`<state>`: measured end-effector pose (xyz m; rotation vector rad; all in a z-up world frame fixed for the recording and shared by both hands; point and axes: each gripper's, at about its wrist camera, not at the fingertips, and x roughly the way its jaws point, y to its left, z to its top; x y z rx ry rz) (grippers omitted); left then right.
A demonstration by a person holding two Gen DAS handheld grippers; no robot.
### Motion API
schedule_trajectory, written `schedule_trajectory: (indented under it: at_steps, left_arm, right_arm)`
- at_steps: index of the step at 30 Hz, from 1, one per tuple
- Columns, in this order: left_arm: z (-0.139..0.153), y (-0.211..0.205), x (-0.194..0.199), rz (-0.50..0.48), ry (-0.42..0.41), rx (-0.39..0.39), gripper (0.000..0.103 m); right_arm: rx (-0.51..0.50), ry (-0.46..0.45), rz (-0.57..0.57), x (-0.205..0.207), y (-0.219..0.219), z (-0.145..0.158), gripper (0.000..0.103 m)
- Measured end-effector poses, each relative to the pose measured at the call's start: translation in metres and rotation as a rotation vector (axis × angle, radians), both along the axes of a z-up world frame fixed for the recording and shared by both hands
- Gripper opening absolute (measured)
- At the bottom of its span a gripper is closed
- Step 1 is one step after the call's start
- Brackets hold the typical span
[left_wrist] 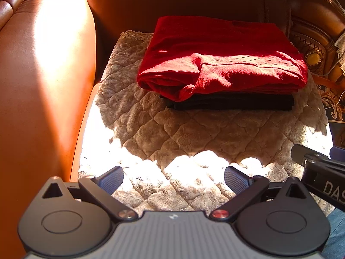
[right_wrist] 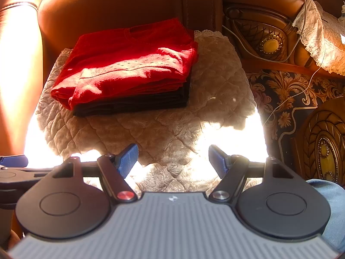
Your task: Organize soft objects
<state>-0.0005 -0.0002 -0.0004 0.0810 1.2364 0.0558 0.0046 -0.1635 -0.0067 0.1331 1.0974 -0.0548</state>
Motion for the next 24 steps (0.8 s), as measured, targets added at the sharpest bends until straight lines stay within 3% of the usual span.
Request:
schedule_trajectory:
  at_steps: [24]
  left_arm:
    - [0.0025, -0.0067, 0.0041, 0.002, 0.002, 0.029, 0.102]
  right_arm:
    - [0.014, 0.001, 0.004, 0.0034, -0.0044, 0.0033, 0.08]
